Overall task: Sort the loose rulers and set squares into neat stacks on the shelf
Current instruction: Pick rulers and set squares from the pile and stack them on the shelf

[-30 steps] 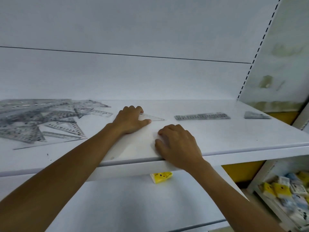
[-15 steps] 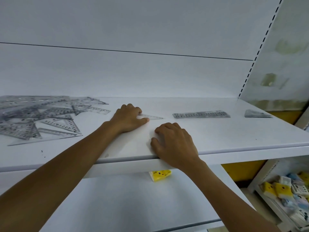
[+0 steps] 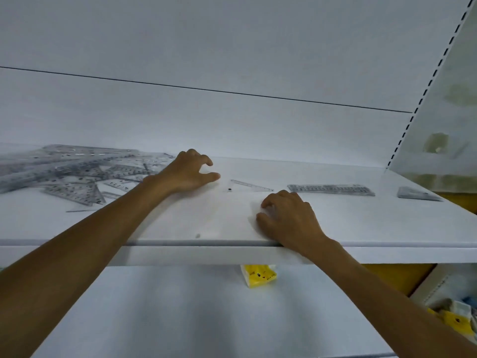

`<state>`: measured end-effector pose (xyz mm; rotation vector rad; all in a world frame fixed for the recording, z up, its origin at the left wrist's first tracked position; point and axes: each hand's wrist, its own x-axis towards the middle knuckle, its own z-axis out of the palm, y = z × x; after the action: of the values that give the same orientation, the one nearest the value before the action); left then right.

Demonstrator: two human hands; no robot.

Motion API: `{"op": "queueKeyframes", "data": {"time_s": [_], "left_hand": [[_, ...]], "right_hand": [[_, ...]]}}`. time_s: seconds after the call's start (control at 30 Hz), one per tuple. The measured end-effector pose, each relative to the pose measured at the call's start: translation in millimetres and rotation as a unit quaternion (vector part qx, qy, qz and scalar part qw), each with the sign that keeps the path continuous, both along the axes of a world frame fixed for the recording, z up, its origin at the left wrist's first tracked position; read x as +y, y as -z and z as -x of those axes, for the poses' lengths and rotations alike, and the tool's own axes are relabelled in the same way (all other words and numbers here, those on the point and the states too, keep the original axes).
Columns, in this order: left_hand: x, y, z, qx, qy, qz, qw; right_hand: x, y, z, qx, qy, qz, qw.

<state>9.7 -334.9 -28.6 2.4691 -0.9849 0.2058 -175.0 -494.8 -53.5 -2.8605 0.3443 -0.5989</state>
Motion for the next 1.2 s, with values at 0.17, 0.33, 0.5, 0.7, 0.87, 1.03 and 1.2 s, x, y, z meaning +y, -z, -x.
{"op": "queueKeyframes", "data": {"time_s": [0.17,0.33,0.5,0.7,0.87,1.03,1.2], "left_hand": [[66.0,-8.9,-11.3,-0.019,-0.04,0.015,0.999],[144.0,-8.4,-23.1,-0.025,-0.089,0.013,0.996],[228.3,-5.3,-30.7,-0.051,-0.162,0.008,0.985],[295.4,1.2,-36.4,-0.055,-0.242,-0.029,0.968],[321.7,11.3,-45.4,-0.064,-0.236,-0.054,0.968],[329.6,15.1,-52.9,-0.11,-0.221,-0.05,0.968],[331.4,19.0,-54.9,-0.113,-0.234,-0.005,0.966]], "right_hand": [[24.8,-14.4,-36.7,-0.005,-0.05,-0.001,0.999],[67.4,-36.0,-90.6,-0.025,-0.126,-0.01,0.992],[109.5,-48.6,-148.0,-0.035,-0.179,0.009,0.983],[155.6,-51.1,-214.1,0.022,-0.244,0.033,0.969],[200.5,-43.9,-254.3,0.026,-0.292,0.062,0.954],[237.5,-36.1,-282.1,0.107,-0.327,0.14,0.928],[247.3,-24.4,-288.1,0.056,-0.377,0.169,0.909]]}}
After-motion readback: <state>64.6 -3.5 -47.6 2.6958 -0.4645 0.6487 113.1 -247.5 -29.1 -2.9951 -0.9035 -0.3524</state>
